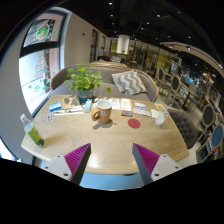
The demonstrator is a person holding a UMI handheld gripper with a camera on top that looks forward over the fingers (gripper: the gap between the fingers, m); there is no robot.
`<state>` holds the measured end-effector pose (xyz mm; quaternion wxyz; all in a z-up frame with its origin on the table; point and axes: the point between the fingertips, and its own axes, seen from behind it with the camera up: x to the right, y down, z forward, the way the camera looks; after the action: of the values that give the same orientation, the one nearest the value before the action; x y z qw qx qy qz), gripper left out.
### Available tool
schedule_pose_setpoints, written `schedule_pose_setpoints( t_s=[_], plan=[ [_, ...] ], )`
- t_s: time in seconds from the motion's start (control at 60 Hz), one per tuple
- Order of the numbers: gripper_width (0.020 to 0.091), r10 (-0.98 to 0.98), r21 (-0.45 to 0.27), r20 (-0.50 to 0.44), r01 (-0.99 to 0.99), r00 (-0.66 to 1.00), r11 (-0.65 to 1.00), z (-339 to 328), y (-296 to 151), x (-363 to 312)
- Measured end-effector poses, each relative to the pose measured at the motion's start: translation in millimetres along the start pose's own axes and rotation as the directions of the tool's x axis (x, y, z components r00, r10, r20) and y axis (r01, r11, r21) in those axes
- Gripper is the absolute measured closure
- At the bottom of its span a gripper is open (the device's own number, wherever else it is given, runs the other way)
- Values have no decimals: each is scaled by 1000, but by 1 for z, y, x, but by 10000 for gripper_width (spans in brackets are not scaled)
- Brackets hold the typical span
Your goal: Pour water
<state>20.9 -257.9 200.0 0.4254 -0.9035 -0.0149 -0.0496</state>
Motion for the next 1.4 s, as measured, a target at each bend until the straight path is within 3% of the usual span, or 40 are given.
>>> schedule_pose_setpoints(
  t_s=[0.267, 0.483, 0.817, 1.05, 1.15, 1.317, 1.4],
  plan=[
    [253, -16, -71, -64, 12, 998, 997, -25, 45, -50],
    [252, 4, -89, 13, -3, 1000, 996, -36, 90, -156],
    [253, -9, 49, 207, -1, 978, 999, 11, 70, -349],
    [255, 22, 114, 175, -42, 984, 993, 83, 37, -390],
    [328, 15, 141, 172, -40, 985, 989, 106, 30, -393],
    [567, -13, 183, 213, -26, 977, 983, 126, 24, -407],
    [582, -28, 193, 219, -16, 975, 981, 128, 22, -408]
  ],
)
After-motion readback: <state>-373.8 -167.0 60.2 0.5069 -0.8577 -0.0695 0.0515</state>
